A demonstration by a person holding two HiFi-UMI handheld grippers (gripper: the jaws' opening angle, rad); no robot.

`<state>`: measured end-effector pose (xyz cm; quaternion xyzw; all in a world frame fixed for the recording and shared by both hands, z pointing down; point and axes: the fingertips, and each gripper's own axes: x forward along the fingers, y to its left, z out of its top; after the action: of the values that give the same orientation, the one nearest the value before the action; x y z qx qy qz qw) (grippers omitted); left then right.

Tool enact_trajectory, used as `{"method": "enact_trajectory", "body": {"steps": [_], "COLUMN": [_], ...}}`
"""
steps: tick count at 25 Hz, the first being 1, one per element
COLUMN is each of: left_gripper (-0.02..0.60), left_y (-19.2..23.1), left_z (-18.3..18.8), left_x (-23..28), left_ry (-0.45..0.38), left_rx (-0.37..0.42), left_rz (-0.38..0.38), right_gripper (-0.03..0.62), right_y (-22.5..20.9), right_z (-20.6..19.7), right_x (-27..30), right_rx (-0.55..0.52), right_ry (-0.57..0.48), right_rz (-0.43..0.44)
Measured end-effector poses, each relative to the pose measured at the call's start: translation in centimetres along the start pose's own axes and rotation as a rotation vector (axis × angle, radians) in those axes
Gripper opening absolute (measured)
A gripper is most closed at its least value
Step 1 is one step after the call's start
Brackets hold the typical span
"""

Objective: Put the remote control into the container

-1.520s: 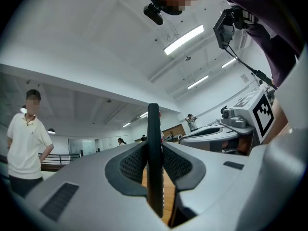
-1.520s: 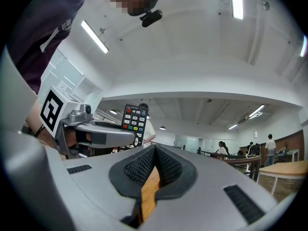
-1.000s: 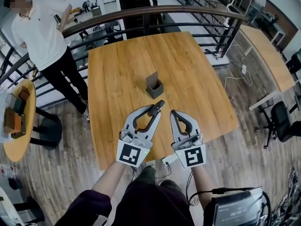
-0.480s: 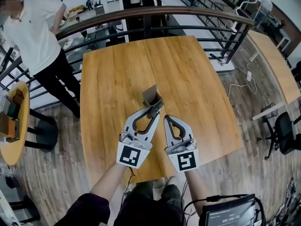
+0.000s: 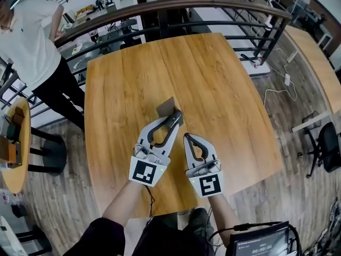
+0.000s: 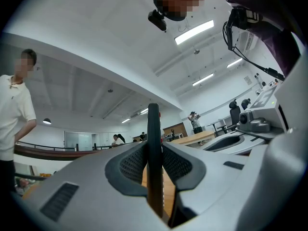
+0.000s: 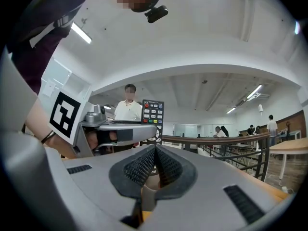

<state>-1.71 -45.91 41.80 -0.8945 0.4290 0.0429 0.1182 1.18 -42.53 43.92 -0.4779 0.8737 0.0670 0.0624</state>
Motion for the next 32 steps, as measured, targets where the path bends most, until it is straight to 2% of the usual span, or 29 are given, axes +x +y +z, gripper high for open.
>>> {"method": "enact_trajectory", "body": {"steps": [3,7,12,19,23,32], "left_gripper": [0.094,0.094,0.094,0.094,0.094,0.094], "left_y": [1.1,1.8,1.6,1.0,0.6,1.0], "left_z": [-0.9,-3.3,-6.4,-9.7,-11.9,-13.0], "left_x": [1.5,3.4,4.2,4.3,4.1,4.5], "left_ry": [0.000,0.036,0.076,0.130,0.191,0.229], "left_rx": [0.044,0.163,0.197,0.191,0.157,0.107], "left_rz": [-0.015,-0.056,-0.082,-0.094,-0.092,-0.057], "right_gripper": [0.015,0.015,0.015,0.015,0.015,0.015], "right_y": [-0.4,-0.5,-0.6,-1.1,-1.2,-1.3], "right_z": [-0.6,-1.1,-1.4,-2.2,-3.2,-3.4], "right_x": [0.1,0.0,-0.1,-0.9,-1.1,-1.4], "right_rx": [0.003,0.006,0.016,0.013,0.018,0.018], "right_ry": [0.006,0.020,0.021,0.038,0.048,0.061], "right_rz": [-0.009,-0.016,-0.024,-0.033,-0.038,-0.043]}}
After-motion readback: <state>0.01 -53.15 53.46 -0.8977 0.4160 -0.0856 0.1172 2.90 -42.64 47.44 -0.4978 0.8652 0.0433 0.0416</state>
